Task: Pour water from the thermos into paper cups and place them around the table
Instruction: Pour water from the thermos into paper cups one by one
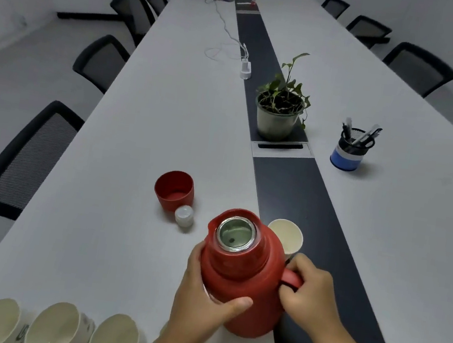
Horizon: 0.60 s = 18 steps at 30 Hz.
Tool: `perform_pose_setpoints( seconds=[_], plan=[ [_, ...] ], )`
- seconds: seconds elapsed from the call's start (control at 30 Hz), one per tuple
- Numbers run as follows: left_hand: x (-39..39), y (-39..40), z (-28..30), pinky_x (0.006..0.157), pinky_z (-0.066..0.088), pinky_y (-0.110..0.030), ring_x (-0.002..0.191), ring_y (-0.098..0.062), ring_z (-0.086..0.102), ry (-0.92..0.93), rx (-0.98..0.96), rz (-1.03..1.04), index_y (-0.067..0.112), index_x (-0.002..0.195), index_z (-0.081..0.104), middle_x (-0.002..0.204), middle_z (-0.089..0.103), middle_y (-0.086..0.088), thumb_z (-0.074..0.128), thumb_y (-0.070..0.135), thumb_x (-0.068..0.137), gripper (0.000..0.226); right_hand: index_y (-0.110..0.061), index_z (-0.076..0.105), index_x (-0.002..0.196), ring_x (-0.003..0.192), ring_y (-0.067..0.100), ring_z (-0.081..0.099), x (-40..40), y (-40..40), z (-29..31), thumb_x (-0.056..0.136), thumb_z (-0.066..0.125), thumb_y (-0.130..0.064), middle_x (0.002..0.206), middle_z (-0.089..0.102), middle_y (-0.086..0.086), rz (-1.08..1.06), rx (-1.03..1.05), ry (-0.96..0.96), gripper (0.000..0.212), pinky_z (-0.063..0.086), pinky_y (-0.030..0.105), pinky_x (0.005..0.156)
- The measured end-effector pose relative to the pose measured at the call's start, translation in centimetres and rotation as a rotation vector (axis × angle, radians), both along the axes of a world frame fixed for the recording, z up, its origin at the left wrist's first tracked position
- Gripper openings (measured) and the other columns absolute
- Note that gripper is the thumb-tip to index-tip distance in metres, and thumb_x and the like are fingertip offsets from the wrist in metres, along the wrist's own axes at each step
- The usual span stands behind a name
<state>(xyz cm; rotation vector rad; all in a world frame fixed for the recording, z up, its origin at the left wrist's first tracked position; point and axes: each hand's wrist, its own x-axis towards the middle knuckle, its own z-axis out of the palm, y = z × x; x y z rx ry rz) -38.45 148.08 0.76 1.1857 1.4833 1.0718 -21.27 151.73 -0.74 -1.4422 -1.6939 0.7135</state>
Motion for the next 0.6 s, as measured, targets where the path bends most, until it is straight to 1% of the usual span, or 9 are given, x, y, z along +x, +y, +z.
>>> perform_pose_setpoints(
  seconds=[0.03,0.13,0.2,0.23,0.3,0.33,0.4,0.5,0.6],
  plan=[
    [-0.5,0.8,-0.1,0.082,0.041,-0.005,0.108,0.01,0.05,0.037,-0.005,0.005,0.054,0.11,0.032,0.116,0.047,0.029,0.073,0.05,0.033,0.088,-0.029,0.033,0.05,0.051,0.015,0.049,-0.6,0.8,-0.4,0.054,0.047,-0.007,0.043,0.047,-0.007,0.003,0.012,0.031,0.026,0.032,0.017,0.043],
    [-1.9,2.7,-0.3,0.096,0.041,-0.024,0.114,-0.003,0.049,0.127,-0.013,0.0,0.053,0.116,0.028,0.122,0.045,0.027,0.073,0.051,0.032,0.095,-0.035,0.032,0.053,0.045,0.004,0.045,-2.2,2.6,-1.7,0.053,0.046,-0.004,0.048,0.052,-0.016,-0.028,0.021,0.127,0.034,0.029,0.009,0.042],
    [-2.7,3.8,-0.4,0.097,0.041,-0.026,0.115,-0.005,0.048,0.174,-0.01,0.0,0.05,0.122,0.024,0.12,0.044,0.029,0.072,0.05,0.031,0.103,-0.034,0.033,0.054,0.047,0.001,0.045,-3.3,3.5,-2.7,0.051,0.045,-0.003,0.04,0.044,-0.009,-0.065,0.022,0.186,0.033,0.03,0.009,0.043],
    [-3.1,4.2,-0.5,0.097,0.041,-0.027,0.115,-0.005,0.048,0.197,-0.008,0.003,0.049,0.124,0.024,0.12,0.044,0.028,0.072,0.05,0.03,0.105,-0.033,0.034,0.054,0.048,0.0,0.045,-3.8,3.9,-3.1,0.051,0.045,-0.003,0.04,0.039,-0.011,-0.077,0.031,0.203,0.032,0.03,0.009,0.044],
    [-3.8,4.9,-0.8,0.101,0.041,-0.032,0.119,-0.007,0.046,0.223,-0.005,0.014,0.053,0.121,0.024,0.125,0.045,0.021,0.073,0.05,0.031,0.103,-0.027,0.037,0.055,0.05,-0.003,0.045,-4.6,4.6,-3.7,0.051,0.046,-0.003,0.047,0.04,-0.017,-0.077,0.036,0.217,0.026,0.031,0.01,0.045],
    [-4.1,5.1,-1.0,0.102,0.041,-0.034,0.121,-0.007,0.045,0.22,0.0,0.021,0.055,0.12,0.025,0.13,0.044,0.018,0.074,0.049,0.031,0.101,-0.023,0.04,0.056,0.05,-0.003,0.045,-5.0,5.0,-4.0,0.052,0.046,-0.003,0.048,0.041,-0.016,-0.072,0.032,0.221,0.022,0.032,0.011,0.046],
    [-4.3,5.3,-1.3,0.104,0.04,-0.034,0.122,-0.005,0.044,0.208,0.022,0.033,0.056,0.12,0.026,0.133,0.043,0.017,0.075,0.047,0.034,0.1,-0.02,0.041,0.058,0.051,-0.002,0.045,-5.5,5.6,-4.2,0.053,0.046,-0.003,0.049,0.041,-0.015,-0.057,0.022,0.222,0.018,0.032,0.013,0.047],
    [-4.0,5.5,-1.4,0.104,0.035,-0.029,0.127,-0.004,0.037,0.22,0.058,0.055,0.045,0.131,0.025,0.138,0.038,0.014,0.074,0.048,0.036,0.107,-0.028,0.038,0.059,0.056,0.002,0.048,-5.4,5.9,-4.2,0.055,0.046,-0.005,0.052,0.043,-0.014,-0.007,0.008,0.207,0.025,0.034,0.013,0.049],
    [-3.3,5.7,-1.2,0.105,0.027,-0.024,0.131,-0.004,0.027,0.3,0.105,0.1,0.037,0.135,0.024,0.143,0.029,0.01,0.068,0.055,0.036,0.11,-0.022,0.051,0.074,0.069,0.006,0.051,-4.0,5.1,-4.3,0.061,0.05,-0.014,0.07,0.054,-0.011,0.129,0.012,0.179,0.016,0.039,0.009,0.06]
  ],
)
